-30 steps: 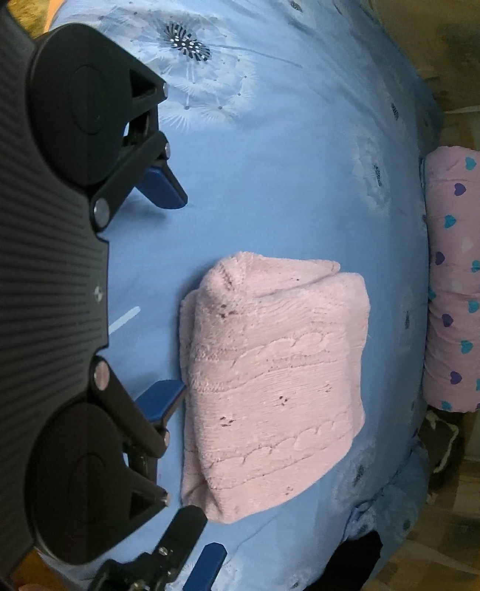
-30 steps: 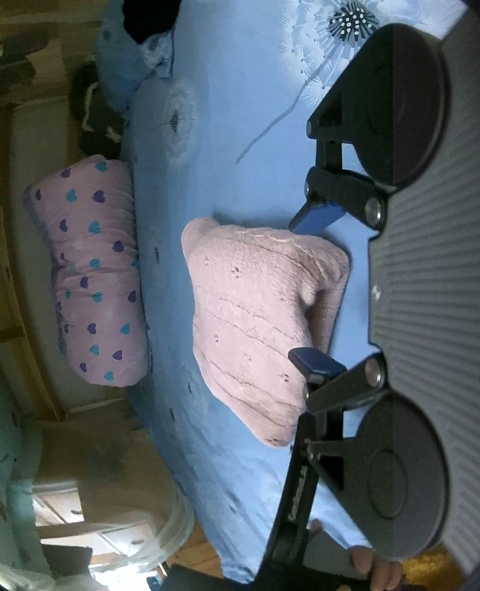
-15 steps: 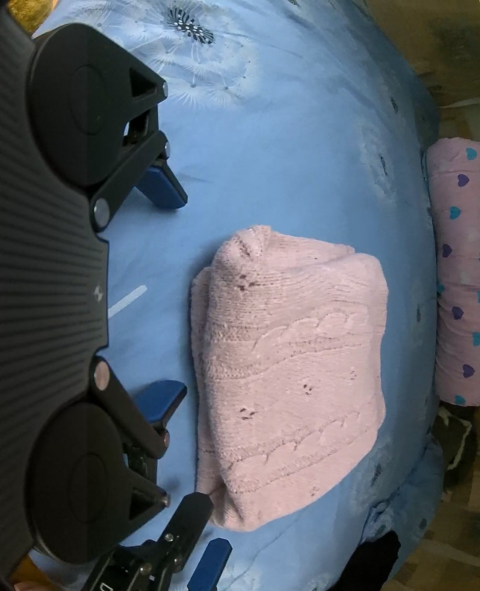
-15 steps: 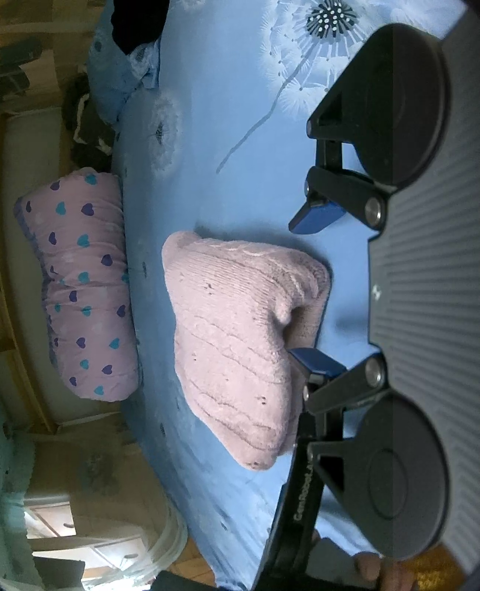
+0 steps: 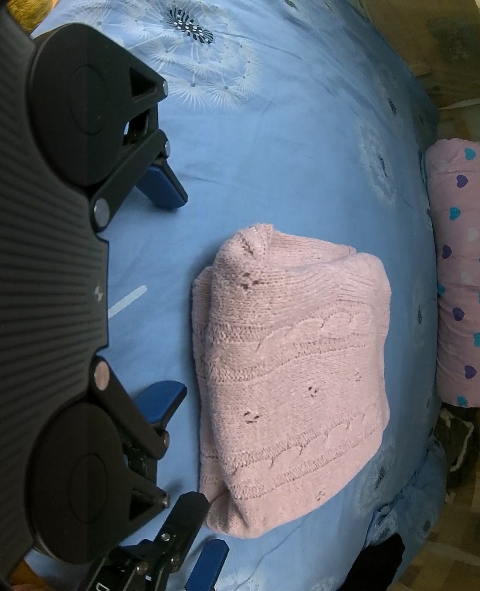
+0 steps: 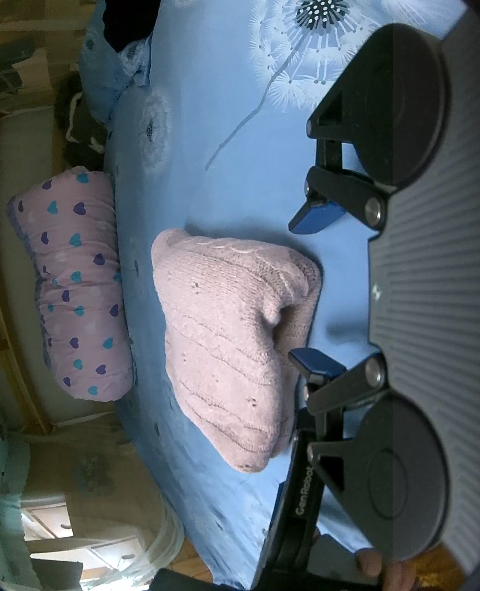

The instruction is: Fold small clothes

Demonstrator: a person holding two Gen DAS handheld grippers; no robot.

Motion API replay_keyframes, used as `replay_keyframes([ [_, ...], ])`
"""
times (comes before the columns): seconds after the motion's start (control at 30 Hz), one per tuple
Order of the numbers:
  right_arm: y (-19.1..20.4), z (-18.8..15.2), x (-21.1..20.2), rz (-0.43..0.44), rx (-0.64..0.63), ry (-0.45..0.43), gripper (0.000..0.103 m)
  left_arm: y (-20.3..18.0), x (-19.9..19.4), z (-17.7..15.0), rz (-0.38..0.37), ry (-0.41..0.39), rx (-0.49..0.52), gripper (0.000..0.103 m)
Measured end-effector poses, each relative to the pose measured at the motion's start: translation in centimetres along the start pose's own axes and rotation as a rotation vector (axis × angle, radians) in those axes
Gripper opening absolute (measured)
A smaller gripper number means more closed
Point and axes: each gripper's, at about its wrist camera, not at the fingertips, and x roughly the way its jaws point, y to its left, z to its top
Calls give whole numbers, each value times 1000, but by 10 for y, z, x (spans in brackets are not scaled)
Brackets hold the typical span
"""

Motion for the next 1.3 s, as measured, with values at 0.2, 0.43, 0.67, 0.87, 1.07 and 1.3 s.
replay_keyframes([
  [0.2,0,0,0,1,3,0,70,0,1,0,4,-1,3,103],
  [0.43,-1,-2,2,0,12,-1,70,-1,2,-1,7,-4,1,103],
  [0.67,-2,-1,2,1,13,0,70,-1,2,-1,10,0,0,103],
  [0.87,-2,-1,2,1,13,0,70,-2,2,1,14,5,-2,103],
  [1.07,-1,-1,2,1,14,0,70,-2,2,1,14,4,-2,103],
  [1.3,-1,-1,2,1,14,1,70,-2,3,1,15,5,-1,103],
])
